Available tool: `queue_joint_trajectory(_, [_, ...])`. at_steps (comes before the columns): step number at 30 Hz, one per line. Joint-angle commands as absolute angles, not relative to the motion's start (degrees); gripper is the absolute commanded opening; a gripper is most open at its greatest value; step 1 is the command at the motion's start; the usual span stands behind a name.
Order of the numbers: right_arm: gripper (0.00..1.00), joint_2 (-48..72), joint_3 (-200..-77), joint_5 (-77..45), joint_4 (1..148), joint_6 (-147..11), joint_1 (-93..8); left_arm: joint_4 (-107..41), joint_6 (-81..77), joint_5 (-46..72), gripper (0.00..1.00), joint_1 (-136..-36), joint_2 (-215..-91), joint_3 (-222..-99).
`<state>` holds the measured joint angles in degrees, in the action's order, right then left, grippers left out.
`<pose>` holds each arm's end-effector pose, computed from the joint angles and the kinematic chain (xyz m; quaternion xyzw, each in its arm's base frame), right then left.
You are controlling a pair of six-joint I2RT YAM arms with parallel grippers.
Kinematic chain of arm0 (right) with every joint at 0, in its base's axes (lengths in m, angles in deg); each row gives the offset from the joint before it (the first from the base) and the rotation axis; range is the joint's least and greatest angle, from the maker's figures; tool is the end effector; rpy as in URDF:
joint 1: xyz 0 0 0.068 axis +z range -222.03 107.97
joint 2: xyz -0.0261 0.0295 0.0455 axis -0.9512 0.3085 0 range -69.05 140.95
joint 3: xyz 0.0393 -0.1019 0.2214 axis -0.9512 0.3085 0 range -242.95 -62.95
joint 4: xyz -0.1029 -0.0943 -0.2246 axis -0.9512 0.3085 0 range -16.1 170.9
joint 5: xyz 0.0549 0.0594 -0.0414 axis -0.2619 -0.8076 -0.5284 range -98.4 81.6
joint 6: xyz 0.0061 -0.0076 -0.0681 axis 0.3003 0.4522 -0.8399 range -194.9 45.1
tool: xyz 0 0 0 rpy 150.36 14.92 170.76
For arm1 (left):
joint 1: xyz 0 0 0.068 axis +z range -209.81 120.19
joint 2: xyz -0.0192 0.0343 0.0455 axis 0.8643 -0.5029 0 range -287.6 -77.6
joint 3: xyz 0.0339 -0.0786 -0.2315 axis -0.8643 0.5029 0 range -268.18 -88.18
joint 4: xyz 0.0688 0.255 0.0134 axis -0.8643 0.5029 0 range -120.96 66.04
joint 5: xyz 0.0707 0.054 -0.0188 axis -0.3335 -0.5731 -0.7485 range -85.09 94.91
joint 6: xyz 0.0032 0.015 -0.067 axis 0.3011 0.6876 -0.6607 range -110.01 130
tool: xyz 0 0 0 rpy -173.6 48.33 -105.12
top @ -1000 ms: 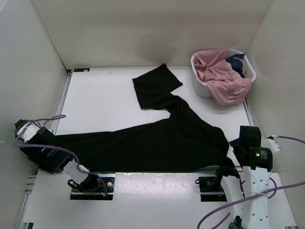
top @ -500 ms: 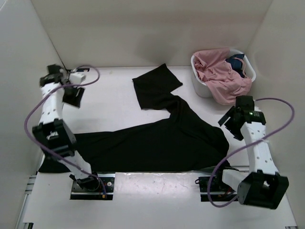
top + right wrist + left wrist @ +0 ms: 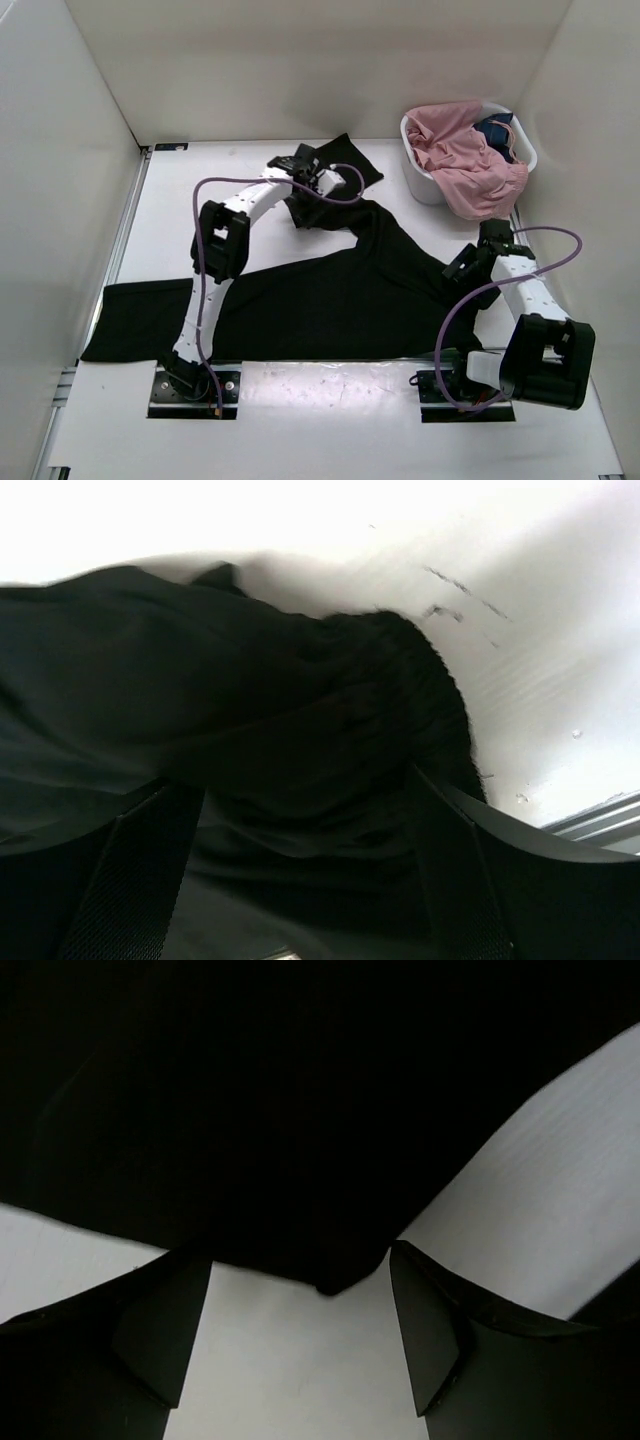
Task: Fold and stack the trousers
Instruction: Flatten the trousers out
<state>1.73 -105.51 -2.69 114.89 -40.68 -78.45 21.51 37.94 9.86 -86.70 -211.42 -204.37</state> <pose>0.2327 -0.0318 0.1520 0.3495 0.9181 -0.0043 0.1867 0.4284 -0.2228 0.1449 0.4598 0.8700 -0.0410 0.1730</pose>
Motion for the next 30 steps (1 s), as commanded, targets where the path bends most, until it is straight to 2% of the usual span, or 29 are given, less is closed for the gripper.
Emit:
queue_joint_trajectory(1, [0.84,2.3,-102.4,-0.6,112.2,-37.5,-78.8,15.4,38.2,7.5,0.83,-86.5,-211.1,-205.5])
queue_joint_trajectory(3, [0.80,4.0,-101.3,-0.6,111.1,-35.7,-79.3,14.9,38.2,6.0,0.83,-88.3,-214.2,-205.5])
queue_joint_trajectory(5, [0.70,6.3,-100.7,-0.6,111.1,-34.6,-79.9,14.2,38.2,3.4,0.77,-89.0,-215.8,-205.5])
queue_joint_trajectory(6, [0.66,7.4,-100.7,-1.1,110.4,-34.6,-79.9,14.2,38.2,2.4,0.51,-89.0,-216.6,-205.0])
queue_joint_trajectory(7, [0.57,7.4,-100.7,-1.1,110.4,-34.6,-79.9,14.2,37.7,1.3,0.34,-89.0,-217.1,-203.9])
queue_joint_trajectory(8, [0.51,8.3,-100.7,-0.2,110.4,-34.6,-79.9,14.2,37.7,0.3,0.20,-89.0,-217.1,-202.8])
queue_joint_trajectory(9, [0.44,8.8,-101.5,0.6,110.4,-34.6,-79.9,14.2,37.7,-1.3,0.14,-88.4,-215.2,-199.2])
queue_joint_trajectory(10, [0.31,8.8,-102.3,1.3,110.4,-35.4,-79.9,14.2,37.7,-1.3,0.14,-88.4,-213.7,-196.8])
queue_joint_trajectory(13, [0.12,10.0,-103.7,1.4,110.4,-38.2,-79.9,14.2,38.2,0.0,0.14,-87.8,-205.4,-184.4])
queue_joint_trajectory(17, [0.06,10.0,-105.8,-0.9,109.2,-43.0,-77.7,19.5,40.4,5.2,0.14,-89.1,-194.7,-171.3])
queue_joint_trajectory(18, [0.06,10.0,-105.8,-0.9,109.2,-44.6,-77.0,23.5,41.9,8.6,0.31,-89.6,-193.1,-169.9])
queue_joint_trajectory(21, [0.11,9.3,-107.9,0.4,110.0,-47.3,-75.2,28.7,45.3,12.7,0.62,-90.3,-187.7,-169.0])
queue_joint_trajectory(24, [0.15,8.7,-109.9,0.9,111.8,-50.1,-75.2,30.4,45.3,13.3,0.71,-88.6,-185.2,-176.2])
queue_joint_trajectory(25, [0.15,8.2,-109.9,0.9,111.8,-50.6,-75.2,29.5,44.5,14.6,0.80,-86.0,-185.2,-182.3])
queue_joint_trajectory(30, [0.23,6.9,-112.1,0.3,113.7,-52.3,-75.2,22.7,35.1,15.8,0.85,-77.2,-193.7,-201.7])
